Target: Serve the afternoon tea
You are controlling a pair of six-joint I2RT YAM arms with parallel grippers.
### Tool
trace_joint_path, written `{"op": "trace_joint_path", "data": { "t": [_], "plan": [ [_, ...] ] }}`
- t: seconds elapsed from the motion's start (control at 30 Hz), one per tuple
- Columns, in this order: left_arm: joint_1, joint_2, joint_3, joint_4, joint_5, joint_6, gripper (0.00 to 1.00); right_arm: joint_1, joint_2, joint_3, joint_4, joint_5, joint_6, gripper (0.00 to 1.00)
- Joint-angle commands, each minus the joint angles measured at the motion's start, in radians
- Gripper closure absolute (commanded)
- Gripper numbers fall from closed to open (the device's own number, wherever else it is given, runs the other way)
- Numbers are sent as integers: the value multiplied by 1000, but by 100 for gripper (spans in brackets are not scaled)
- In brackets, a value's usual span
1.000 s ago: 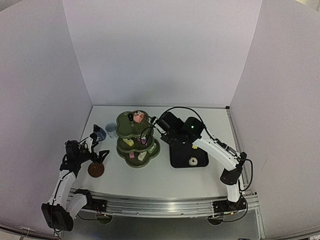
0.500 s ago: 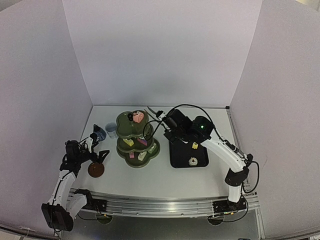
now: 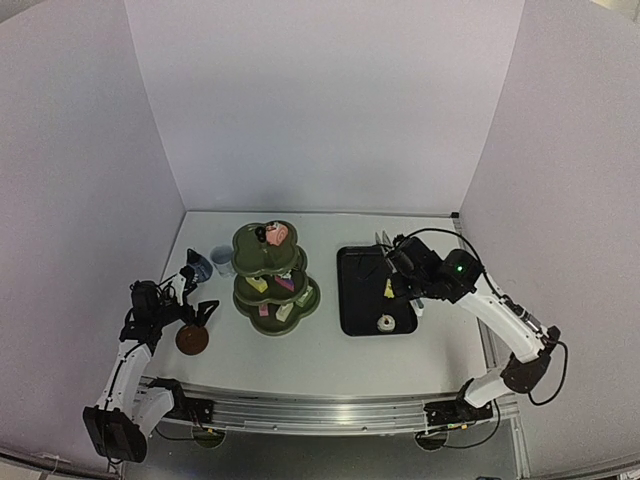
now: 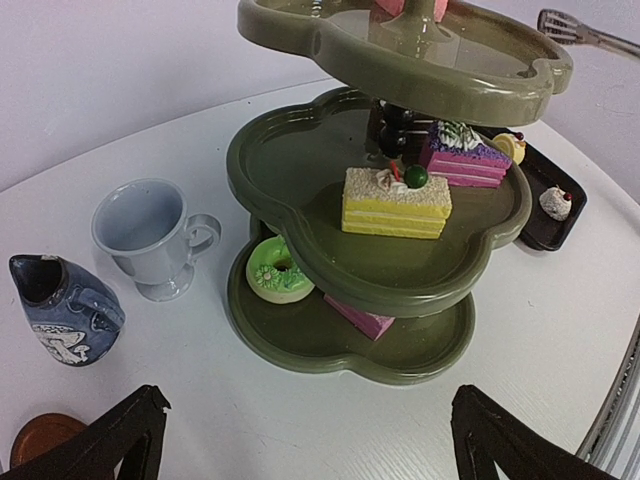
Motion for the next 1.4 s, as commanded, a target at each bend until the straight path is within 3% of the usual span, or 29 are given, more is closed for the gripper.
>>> {"op": "trace_joint_path", "data": {
  "t": [0.0,0.2,0.4,0.83,1.37],
  "plan": [
    [-4,-8,3,26,18,-11,0,-54,-69,-180,10,-103,145,73],
    [-4,-12,-4,33,20,-10,0,-142,-135,-421,39,-213,168,72],
    [-3,-17,-5,31,19,-7,0,-204,-129,-522,124,-315,127,71],
    [-4,-13,2,27,11,0,0,-259,25,-490,207,-345,-17,69],
    [-4,3,8,28,10,3,0,-271,69,-481,241,-293,-104,67]
  ]
}}
